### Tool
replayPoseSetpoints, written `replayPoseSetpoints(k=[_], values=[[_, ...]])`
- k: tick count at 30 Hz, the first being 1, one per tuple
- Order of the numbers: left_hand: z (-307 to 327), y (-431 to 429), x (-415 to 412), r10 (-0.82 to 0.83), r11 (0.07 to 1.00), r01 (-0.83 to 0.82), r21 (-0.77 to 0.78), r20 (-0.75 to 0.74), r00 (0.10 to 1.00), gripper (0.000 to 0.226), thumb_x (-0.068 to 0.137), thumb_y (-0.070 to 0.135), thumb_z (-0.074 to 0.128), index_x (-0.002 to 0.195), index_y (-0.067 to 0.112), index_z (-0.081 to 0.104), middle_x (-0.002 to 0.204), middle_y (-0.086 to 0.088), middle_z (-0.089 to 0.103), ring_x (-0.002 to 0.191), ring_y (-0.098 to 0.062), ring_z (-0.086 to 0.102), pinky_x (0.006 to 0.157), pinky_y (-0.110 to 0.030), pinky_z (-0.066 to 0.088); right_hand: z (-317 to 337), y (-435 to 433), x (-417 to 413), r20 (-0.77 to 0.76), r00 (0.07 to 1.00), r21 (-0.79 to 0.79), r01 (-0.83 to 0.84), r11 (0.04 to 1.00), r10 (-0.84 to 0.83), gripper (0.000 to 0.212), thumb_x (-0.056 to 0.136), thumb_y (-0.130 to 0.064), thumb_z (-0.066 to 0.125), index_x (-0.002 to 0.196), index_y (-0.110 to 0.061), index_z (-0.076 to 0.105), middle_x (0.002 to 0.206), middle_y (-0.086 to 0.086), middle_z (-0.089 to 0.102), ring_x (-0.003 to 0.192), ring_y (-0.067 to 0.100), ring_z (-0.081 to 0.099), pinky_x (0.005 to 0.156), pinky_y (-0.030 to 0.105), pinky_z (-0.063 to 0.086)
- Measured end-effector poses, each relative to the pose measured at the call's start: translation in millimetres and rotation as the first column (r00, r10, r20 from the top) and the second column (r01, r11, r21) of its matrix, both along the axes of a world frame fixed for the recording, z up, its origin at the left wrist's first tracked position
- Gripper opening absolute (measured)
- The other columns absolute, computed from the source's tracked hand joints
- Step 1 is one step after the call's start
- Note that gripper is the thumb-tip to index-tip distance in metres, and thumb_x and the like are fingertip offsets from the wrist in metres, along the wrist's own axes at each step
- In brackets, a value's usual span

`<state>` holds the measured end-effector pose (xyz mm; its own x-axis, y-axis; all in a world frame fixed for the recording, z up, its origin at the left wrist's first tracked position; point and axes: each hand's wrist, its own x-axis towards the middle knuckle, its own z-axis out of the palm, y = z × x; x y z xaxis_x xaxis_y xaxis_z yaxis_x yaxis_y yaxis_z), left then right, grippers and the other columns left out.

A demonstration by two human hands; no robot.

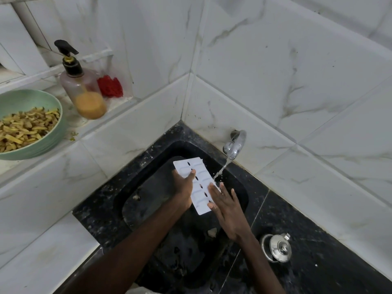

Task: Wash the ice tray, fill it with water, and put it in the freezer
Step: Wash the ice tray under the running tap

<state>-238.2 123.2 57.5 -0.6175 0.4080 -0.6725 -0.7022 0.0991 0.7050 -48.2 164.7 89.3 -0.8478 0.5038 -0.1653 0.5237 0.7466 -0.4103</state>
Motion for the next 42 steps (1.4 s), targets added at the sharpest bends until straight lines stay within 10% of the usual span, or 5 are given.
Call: replayPoseSetpoints(k=[42], values=[[33,-5,20,-0.302,0.945,0.299,0.134,0.000,0.953,0.027,0.101,0.005,0.059,0.127,0.009,0.066,0.111,-0.016,0.076,0.089,-0.030,0.075,0.066,-0.037,0.060,14,38,-22,0.143,0.984,0.033,0.100,0.994,-0.104,0.076,0.101,-0.069,0.004,0.164,-0.028,-0.004,0.170,-0.011,-0.010,0.156,0.012,-0.024,0.129,0.044,-0.011]])
